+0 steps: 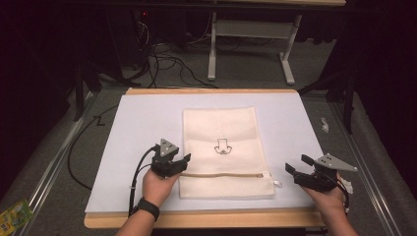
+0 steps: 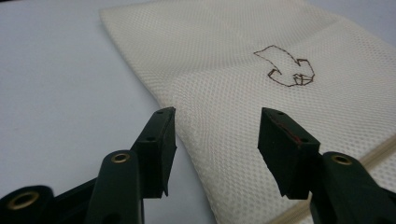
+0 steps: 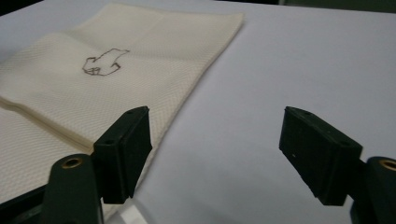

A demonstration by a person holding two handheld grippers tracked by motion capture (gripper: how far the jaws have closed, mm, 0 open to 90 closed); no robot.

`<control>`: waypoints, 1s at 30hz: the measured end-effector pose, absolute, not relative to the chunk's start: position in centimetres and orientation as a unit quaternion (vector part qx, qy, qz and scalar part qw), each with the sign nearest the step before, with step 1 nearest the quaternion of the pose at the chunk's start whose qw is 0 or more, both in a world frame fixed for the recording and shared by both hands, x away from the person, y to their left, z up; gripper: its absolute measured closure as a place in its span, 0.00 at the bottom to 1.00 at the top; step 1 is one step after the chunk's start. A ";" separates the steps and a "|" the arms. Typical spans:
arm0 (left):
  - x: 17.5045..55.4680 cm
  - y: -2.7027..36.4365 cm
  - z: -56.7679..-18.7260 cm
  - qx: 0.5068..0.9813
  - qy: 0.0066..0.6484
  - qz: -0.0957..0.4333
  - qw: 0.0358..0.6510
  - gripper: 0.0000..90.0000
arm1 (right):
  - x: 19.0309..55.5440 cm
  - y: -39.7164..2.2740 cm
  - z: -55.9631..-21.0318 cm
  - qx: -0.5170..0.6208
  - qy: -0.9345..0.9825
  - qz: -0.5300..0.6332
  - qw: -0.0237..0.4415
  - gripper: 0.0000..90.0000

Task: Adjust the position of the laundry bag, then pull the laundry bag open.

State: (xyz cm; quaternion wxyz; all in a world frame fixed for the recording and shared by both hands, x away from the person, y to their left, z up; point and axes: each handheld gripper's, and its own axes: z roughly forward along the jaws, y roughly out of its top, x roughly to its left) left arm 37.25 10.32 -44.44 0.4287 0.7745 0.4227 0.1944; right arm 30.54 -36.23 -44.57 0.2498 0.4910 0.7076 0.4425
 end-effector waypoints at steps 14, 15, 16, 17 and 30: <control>35.5 11.8 -45.7 0.768 0.405 0.208 0.451 0.49 | 31.4 -32.0 -46.8 0.467 0.771 0.402 0.160 0.68; 35.6 11.7 -45.7 0.767 0.402 0.208 0.455 0.49 | 31.6 -31.8 -47.0 0.469 0.773 0.398 0.156 0.70; 35.7 11.8 -45.7 0.764 0.405 0.205 0.459 0.49 | 31.7 -31.7 -47.2 0.470 0.776 0.393 0.153 0.71; 35.8 11.8 -45.6 0.761 0.406 0.204 0.462 0.49 | 31.8 -31.7 -47.4 0.471 0.778 0.388 0.150 0.72; 35.0 12.6 -45.5 0.762 0.403 0.205 0.464 0.49 | 31.9 -31.2 -47.8 0.471 0.784 0.378 0.144 0.71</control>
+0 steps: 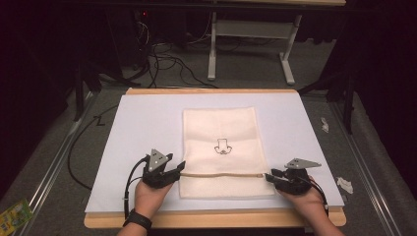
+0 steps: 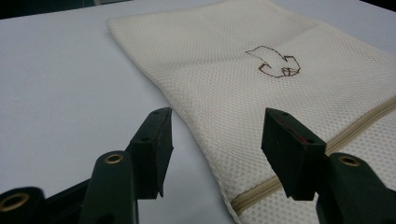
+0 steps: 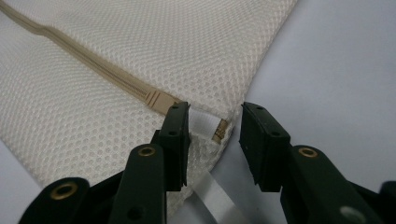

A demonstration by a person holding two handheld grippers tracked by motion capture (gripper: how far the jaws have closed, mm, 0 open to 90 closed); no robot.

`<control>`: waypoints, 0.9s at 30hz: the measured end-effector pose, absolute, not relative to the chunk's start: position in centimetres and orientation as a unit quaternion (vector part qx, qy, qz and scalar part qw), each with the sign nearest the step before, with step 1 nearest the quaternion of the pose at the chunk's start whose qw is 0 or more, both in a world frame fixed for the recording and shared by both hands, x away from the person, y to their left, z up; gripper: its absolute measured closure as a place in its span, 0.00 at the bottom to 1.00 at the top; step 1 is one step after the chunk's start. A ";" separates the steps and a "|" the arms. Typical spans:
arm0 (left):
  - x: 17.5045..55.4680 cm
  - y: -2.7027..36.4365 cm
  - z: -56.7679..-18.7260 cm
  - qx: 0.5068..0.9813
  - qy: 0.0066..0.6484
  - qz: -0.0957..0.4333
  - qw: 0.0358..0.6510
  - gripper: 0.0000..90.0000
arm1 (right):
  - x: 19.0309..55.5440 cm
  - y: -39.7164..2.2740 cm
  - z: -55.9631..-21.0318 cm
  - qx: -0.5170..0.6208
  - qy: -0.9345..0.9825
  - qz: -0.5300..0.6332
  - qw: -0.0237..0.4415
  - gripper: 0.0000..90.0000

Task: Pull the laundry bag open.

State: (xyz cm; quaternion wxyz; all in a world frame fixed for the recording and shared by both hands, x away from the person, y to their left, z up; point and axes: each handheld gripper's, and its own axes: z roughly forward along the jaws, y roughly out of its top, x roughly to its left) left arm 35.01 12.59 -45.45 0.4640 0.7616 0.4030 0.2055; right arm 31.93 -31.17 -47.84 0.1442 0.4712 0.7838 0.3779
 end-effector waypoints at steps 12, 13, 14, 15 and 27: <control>35.0 12.5 -44.9 0.754 0.404 0.206 0.475 0.49 | 31.3 -30.4 -47.8 0.448 0.802 0.357 0.170 0.90; 34.9 12.5 -44.7 0.753 0.401 0.208 0.478 0.49 | 31.3 -30.4 -47.7 0.444 0.804 0.356 0.170 0.92; 34.8 12.6 -44.6 0.752 0.400 0.209 0.480 0.49 | 31.3 -30.3 -47.7 0.445 0.804 0.357 0.170 0.93; 34.8 12.7 -44.5 0.751 0.400 0.209 0.482 0.49 | 31.2 -30.3 -47.6 0.446 0.803 0.357 0.169 0.93; 34.9 13.1 -44.1 0.745 0.401 0.198 0.494 0.49 | 31.0 -30.8 -46.5 0.437 0.791 0.390 0.176 0.94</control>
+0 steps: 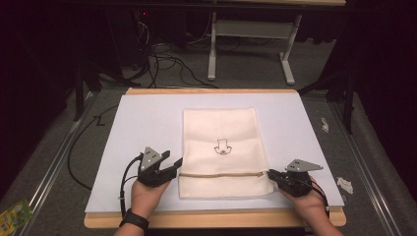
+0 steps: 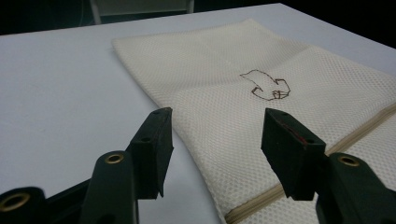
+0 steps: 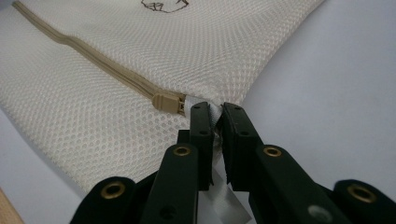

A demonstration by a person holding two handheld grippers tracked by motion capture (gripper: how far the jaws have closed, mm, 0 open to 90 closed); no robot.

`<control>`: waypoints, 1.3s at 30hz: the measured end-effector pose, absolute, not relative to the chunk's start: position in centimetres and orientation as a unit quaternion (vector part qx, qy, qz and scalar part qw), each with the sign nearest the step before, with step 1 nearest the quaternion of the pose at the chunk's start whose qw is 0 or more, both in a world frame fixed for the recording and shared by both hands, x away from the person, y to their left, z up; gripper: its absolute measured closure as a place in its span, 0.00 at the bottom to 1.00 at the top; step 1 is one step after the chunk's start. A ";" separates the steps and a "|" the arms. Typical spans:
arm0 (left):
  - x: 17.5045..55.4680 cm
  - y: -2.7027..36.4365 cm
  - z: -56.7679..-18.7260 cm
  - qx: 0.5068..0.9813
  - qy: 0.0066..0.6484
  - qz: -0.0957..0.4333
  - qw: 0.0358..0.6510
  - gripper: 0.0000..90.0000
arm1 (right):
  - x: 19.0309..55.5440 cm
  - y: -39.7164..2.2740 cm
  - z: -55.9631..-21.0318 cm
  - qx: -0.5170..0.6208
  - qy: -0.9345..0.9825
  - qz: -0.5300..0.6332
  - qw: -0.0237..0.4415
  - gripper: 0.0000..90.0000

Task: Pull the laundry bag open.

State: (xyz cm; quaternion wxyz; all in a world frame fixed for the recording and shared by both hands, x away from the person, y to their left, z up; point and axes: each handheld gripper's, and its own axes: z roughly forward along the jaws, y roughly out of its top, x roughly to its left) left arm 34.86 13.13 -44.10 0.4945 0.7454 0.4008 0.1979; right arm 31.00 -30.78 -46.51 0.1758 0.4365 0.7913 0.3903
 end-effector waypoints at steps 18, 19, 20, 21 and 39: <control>33.4 6.6 -44.2 0.787 0.334 0.139 0.499 0.51 | 30.8 -30.5 -45.4 0.397 0.800 0.409 0.188 0.95; 33.3 6.1 -44.2 0.790 0.329 0.132 0.501 0.51 | 30.8 -30.5 -45.3 0.395 0.800 0.411 0.188 0.95; 33.2 5.5 -44.2 0.790 0.327 0.123 0.504 0.51 | 30.8 -30.5 -45.3 0.393 0.801 0.411 0.188 0.95; 33.2 5.5 -44.2 0.790 0.327 0.123 0.504 0.51 | 30.8 -30.5 -45.3 0.393 0.801 0.411 0.188 0.95; 33.2 -5.1 -45.1 0.821 0.262 0.068 0.503 0.66 | 30.8 -30.3 -44.8 0.383 0.798 0.422 0.195 0.95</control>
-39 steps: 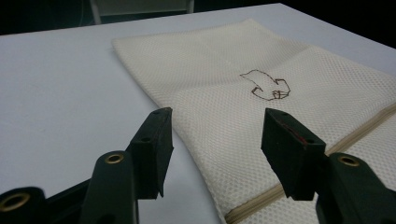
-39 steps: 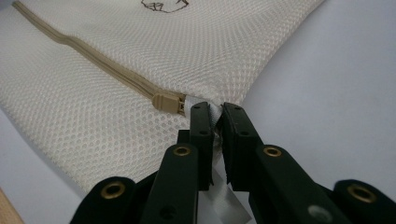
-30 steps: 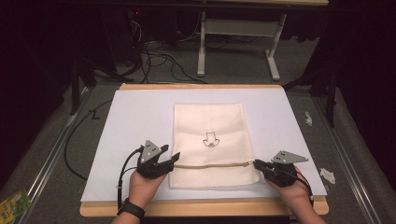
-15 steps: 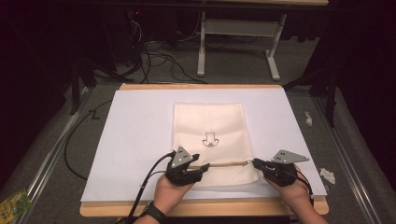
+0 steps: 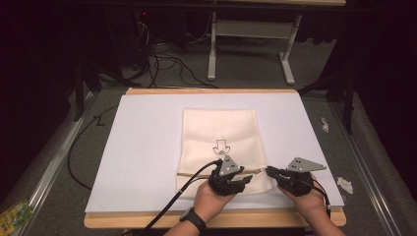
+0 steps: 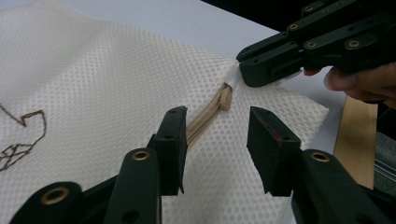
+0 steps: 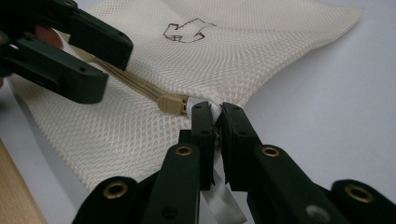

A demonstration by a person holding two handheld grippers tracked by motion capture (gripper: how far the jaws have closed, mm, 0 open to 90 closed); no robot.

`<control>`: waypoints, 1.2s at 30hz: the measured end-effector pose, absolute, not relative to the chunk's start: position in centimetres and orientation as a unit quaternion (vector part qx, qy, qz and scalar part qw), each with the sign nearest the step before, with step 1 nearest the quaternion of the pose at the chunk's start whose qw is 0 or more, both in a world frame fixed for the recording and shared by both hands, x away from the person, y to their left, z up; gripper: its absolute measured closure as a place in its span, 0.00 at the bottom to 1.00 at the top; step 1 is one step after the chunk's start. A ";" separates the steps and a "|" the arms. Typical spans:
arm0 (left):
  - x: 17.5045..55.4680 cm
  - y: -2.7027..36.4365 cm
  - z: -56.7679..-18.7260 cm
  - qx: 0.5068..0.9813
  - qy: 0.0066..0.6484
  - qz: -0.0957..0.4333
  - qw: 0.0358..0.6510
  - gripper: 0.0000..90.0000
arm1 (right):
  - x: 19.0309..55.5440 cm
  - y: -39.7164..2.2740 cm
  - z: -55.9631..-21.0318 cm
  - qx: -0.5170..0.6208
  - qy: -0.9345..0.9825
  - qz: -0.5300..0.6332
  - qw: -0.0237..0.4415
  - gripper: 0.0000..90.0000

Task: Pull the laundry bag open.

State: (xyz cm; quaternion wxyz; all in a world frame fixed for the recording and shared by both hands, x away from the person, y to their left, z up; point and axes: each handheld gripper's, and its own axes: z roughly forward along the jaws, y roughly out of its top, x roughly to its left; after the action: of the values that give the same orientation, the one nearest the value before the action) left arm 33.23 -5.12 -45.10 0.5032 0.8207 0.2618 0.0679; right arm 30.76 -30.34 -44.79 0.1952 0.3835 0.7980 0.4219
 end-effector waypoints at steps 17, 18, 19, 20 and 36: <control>33.5 -8.8 -45.7 0.841 0.247 0.089 0.473 0.97 | 30.6 -30.0 -44.5 0.377 0.797 0.428 0.199 0.96; 33.6 -8.7 -45.7 0.842 0.247 0.086 0.472 0.97 | 30.6 -29.9 -44.5 0.375 0.798 0.426 0.202 0.96; 33.6 -8.7 -45.7 0.843 0.246 0.085 0.471 0.97 | 30.6 -29.9 -44.5 0.376 0.798 0.426 0.202 0.96; 33.6 -8.7 -45.7 0.843 0.246 0.085 0.471 0.97 | 30.6 -29.9 -44.5 0.376 0.798 0.426 0.202 0.96; 33.7 -6.3 -46.0 0.833 0.276 0.084 0.471 0.98 | 30.7 -30.4 -44.4 0.396 0.789 0.419 0.214 0.96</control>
State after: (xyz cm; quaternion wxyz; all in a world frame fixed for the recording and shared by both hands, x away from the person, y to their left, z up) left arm 33.75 -6.35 -45.96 0.4714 0.8335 0.2757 0.0839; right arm 30.70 -30.36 -44.40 0.2137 0.3959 0.7889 0.4187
